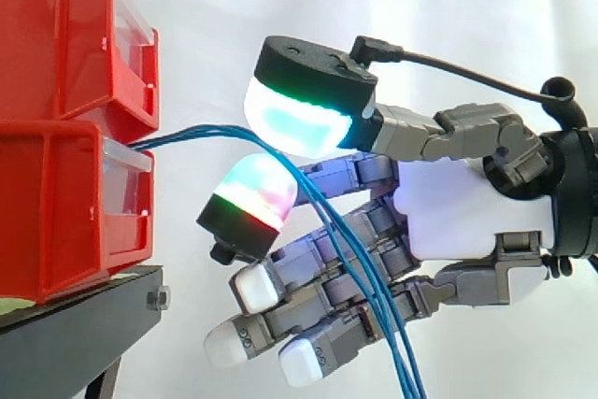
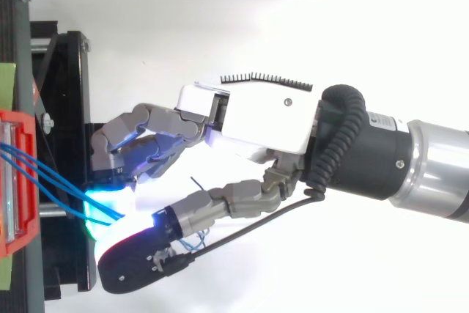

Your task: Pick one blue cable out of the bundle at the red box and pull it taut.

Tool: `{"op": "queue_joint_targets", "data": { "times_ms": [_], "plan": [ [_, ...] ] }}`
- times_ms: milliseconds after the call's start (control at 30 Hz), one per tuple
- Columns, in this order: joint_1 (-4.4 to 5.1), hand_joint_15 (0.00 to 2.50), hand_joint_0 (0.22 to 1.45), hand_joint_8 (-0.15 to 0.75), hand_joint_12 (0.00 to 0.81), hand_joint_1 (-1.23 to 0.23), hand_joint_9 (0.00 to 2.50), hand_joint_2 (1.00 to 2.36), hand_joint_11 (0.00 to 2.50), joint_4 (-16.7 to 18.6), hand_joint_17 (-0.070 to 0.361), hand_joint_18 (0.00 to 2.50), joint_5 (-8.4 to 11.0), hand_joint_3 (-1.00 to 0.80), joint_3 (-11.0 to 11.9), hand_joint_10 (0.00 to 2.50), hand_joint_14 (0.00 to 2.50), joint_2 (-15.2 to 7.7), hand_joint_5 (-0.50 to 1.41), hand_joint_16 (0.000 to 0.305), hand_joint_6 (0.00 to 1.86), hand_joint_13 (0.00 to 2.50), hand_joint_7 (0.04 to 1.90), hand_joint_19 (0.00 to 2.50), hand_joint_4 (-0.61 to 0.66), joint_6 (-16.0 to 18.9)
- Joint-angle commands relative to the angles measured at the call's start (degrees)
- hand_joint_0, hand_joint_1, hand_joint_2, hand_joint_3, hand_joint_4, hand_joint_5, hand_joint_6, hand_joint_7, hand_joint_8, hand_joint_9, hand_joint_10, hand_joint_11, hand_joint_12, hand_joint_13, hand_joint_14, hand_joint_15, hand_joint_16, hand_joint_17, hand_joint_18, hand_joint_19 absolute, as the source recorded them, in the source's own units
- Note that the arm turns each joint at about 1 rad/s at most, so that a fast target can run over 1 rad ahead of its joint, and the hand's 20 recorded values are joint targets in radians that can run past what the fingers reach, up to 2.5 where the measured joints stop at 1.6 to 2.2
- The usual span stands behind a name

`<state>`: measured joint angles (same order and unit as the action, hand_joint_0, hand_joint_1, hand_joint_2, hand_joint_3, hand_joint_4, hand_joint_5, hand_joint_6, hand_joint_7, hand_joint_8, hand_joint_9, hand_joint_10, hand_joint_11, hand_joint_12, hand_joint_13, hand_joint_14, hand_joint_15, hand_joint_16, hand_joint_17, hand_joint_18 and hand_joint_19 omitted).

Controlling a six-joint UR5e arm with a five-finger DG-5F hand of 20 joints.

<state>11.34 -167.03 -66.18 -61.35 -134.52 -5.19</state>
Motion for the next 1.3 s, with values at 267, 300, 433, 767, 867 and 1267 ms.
{"op": "queue_joint_targets", "data": {
  "times_ms": [267, 300, 433, 767, 867, 1267],
  "plan": [
    [0.00, 0.25, 0.58, 0.355, 0.420, -0.64, 0.88, 1.01, 0.84, -0.14, 0.125, 0.76, 0.00, -0.38, 0.00, 0.02, 0.01, -0.04, -0.14, 0.056, 0.79, 0.66, 1.12, 0.40, 0.09, 0.00],
    [0.00, 0.24, 0.59, 0.355, 0.419, -0.64, 0.88, 1.01, 0.84, -0.14, 0.125, 0.76, 0.00, -0.37, 0.00, 0.02, 0.01, -0.04, -0.14, 0.055, 0.79, 0.66, 1.12, 0.40, 0.09, 0.00],
    [0.00, 0.25, 0.58, 0.358, 0.424, -0.66, 0.89, 1.02, 0.85, -0.14, 0.126, 0.79, 0.00, -0.24, 0.00, 0.02, 0.01, -0.04, -0.14, 0.056, 0.80, 0.68, 1.20, 0.39, 0.08, -0.09],
    [0.00, 0.25, 0.60, 0.354, 0.417, -0.83, 0.86, 1.02, 0.91, -0.23, 0.124, 0.78, 0.09, -0.11, 0.00, 0.02, 0.01, -0.04, -0.17, 0.055, 0.86, 0.67, 1.22, 0.37, 0.10, 0.00],
    [0.00, 0.25, 0.62, 0.351, 0.414, -0.88, 0.85, 1.03, 0.92, -0.49, 0.123, 0.78, 0.00, -0.09, 0.00, 0.02, 0.01, -0.04, -0.17, 0.055, 0.86, 0.67, 1.32, 0.37, 0.07, 0.00],
    [-0.18, 0.24, 0.65, 0.333, 0.407, -0.95, 0.79, 1.02, 0.90, -2.86, 0.122, 0.75, -0.18, -0.21, 0.00, 0.02, 0.01, 0.40, -0.19, 0.054, 0.90, 0.62, 1.17, 0.34, 0.06, 0.09]
  ]
}}
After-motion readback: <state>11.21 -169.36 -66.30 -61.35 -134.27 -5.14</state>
